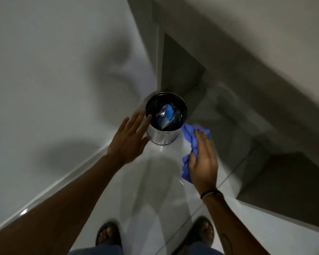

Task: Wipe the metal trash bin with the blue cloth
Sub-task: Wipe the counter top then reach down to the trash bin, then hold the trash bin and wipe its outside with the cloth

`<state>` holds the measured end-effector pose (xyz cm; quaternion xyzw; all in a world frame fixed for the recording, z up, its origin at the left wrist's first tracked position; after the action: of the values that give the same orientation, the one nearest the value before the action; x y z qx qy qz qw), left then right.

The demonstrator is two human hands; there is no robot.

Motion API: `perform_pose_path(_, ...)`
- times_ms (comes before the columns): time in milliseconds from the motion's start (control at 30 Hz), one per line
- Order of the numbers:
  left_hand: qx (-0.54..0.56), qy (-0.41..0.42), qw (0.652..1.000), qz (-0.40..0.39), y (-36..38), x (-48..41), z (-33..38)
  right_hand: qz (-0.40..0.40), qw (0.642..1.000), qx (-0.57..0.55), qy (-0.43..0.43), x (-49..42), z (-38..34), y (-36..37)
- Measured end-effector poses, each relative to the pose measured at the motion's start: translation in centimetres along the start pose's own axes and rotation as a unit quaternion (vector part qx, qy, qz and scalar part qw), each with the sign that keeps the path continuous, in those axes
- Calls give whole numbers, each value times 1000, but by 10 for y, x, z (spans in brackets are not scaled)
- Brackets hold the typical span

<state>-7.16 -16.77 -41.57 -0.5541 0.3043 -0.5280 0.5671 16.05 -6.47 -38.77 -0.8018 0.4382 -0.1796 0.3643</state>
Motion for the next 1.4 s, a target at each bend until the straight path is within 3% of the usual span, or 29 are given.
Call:
perform_pose_path(200, -113, 122, 986, 26, 42, -85, -47, 52, 998, -29, 7, -40, 74, 68)
perform_pose_path(233, -128, 145, 980, 41, 74, -108, -61, 68, 997, -33, -12, -46, 100, 102)
perform_pose_path(400, -184, 265, 941, 100, 89, -135, -78, 116, 990, -73, -32, -76, 129, 136)
perform_pose_path(533, -243, 308, 914, 110, 105, -148, -78, 158, 980, -112, -32, -100, 151, 159)
perform_pose_path(733, -127, 312, 935, 109, 105, -157, -72, 201, 969, -146, -12, -110, 151, 166)
perform_pose_path(933, -17, 275, 947, 163, 100, -160, -61, 241, 945, -223, 17, -107, 146, 155)
perform_pose_path(1100, 78, 302, 928, 204, 89, -139, -41, 251, 931, -260, 43, -91, 146, 137)
perform_pose_path(1200, 144, 259, 937, 185, 89, -136, -40, 253, 925, -280, 45, -80, 149, 127)
perform_pose_path(1300, 167, 197, 950, 175, 87, -137, -40, 231, 926, -296, 47, -83, 153, 123)
perform_pose_path(1400, 179, 210, 948, 158, 82, -134, -39, 149, 942, -301, 22, -96, 135, 127)
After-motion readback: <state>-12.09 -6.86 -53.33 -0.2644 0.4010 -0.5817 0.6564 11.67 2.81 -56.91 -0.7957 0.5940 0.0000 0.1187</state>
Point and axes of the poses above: each hand's wrist, its own x-axis away from the middle knuckle, its own y-axis out of the palm, z = x × y, the point moved 5 cm from there along -x, towards the middle knuckle, and after that the axes turned 8 degrees about -z, right-handed, at the moved point
